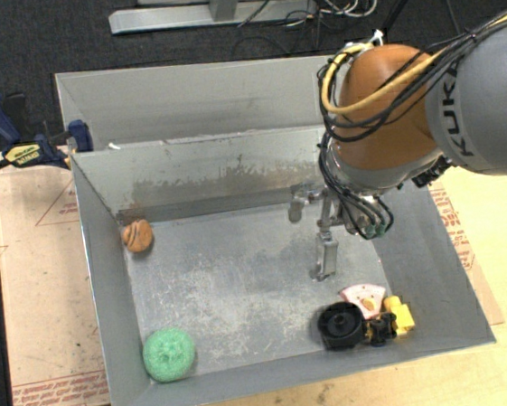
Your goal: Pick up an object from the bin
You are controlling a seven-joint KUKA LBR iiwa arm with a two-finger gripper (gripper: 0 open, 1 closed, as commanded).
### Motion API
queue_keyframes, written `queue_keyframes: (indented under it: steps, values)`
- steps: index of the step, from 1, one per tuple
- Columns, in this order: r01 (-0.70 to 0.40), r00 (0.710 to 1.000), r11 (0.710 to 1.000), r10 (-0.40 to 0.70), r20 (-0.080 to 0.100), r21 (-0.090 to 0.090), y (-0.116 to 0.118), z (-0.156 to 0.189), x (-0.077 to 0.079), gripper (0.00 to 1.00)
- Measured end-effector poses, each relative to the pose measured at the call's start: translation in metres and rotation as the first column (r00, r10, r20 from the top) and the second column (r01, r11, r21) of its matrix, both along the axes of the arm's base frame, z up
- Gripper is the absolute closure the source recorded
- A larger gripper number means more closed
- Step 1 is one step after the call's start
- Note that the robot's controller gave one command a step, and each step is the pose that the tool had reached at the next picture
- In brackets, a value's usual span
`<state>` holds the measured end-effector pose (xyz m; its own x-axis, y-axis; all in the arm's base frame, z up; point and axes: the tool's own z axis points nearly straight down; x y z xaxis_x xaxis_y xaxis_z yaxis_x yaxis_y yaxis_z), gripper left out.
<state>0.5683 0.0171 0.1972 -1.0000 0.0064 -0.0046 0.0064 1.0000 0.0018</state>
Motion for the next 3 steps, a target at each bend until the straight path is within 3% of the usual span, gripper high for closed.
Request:
queue_keyframes:
  steps: [1, 2, 3]
  values:
    - [0.019, 1.0, 1.0, -0.019, -0.008, -0.005, -0.004, -0.008, -0.027, 0.0]
    - [-0.182, 0.983, 0.983, 0.182, -0.003, 0.0, -0.021, -0.019, -0.028, 0.0]
    - [-0.403, 0.915, 0.915, 0.403, 0.0, -0.003, -0.062, -0.062, -0.072, 0.0]
